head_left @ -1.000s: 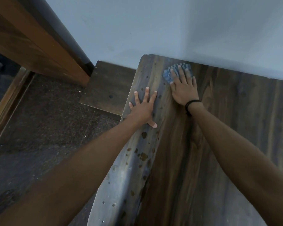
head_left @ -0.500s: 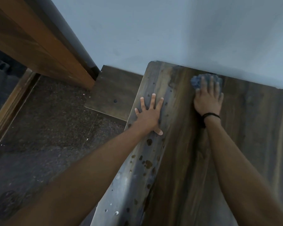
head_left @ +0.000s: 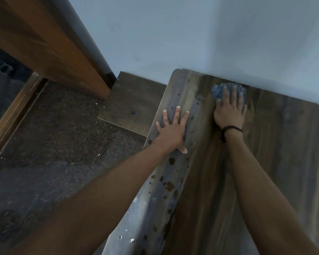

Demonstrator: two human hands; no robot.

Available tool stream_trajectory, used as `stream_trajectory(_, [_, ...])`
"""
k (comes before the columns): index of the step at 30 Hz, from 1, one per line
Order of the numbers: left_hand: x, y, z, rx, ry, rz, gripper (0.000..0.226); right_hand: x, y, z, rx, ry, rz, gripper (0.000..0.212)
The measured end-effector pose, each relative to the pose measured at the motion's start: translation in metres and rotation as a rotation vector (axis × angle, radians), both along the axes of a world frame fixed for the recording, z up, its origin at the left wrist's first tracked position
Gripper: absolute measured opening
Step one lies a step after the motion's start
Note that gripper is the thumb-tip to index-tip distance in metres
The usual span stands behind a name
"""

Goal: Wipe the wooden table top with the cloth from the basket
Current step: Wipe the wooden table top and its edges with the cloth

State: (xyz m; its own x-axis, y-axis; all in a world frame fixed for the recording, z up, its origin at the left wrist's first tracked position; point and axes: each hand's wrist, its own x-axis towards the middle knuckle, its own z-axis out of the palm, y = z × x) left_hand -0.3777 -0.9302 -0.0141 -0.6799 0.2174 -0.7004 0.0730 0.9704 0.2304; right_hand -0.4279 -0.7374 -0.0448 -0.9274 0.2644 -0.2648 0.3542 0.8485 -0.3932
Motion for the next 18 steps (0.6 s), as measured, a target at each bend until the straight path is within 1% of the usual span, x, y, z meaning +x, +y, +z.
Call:
stream_trajectory(2, [0.0, 0.002, 0.0, -0.007, 0.008, 0.004, 0.148, 0.007, -0.001, -0.004, 0.023, 0.004, -0.072, 0.055])
stream_trajectory(3, [-0.001, 0.002, 0.0, -0.013, 0.005, 0.007, 0.149, 0.001, -0.008, -0.005, 0.025, 0.011, -0.075, 0.055])
stream_trajectory(7, [0.0, 0.0, 0.001, -0.004, 0.01, -0.007, 0.147, -0.04, -0.019, -0.006, 0.034, 0.045, 0.062, 0.055])
stream_trajectory(9, [0.001, -0.002, 0.002, -0.001, 0.01, 0.0, 0.146, -0.041, -0.012, -0.01, 0.035, 0.05, 0.09, 0.055])
stream_trajectory(11, [0.004, -0.003, 0.002, 0.012, 0.019, 0.003, 0.146, -0.01, -0.014, -0.012, 0.046, 0.081, 0.111, 0.055])
stream_trajectory(13, [0.003, -0.003, 0.002, 0.032, 0.026, 0.001, 0.145, 0.048, -0.025, -0.01, 0.056, 0.104, 0.14, 0.054])
stream_trajectory(16, [0.002, -0.002, 0.003, 0.027, 0.037, 0.009, 0.146, 0.134, -0.038, -0.008, 0.093, 0.057, 0.219, 0.053])
stream_trajectory(18, [0.002, -0.001, 0.002, 0.022, 0.049, 0.006, 0.146, 0.138, -0.032, -0.008, 0.097, 0.015, 0.239, 0.053])
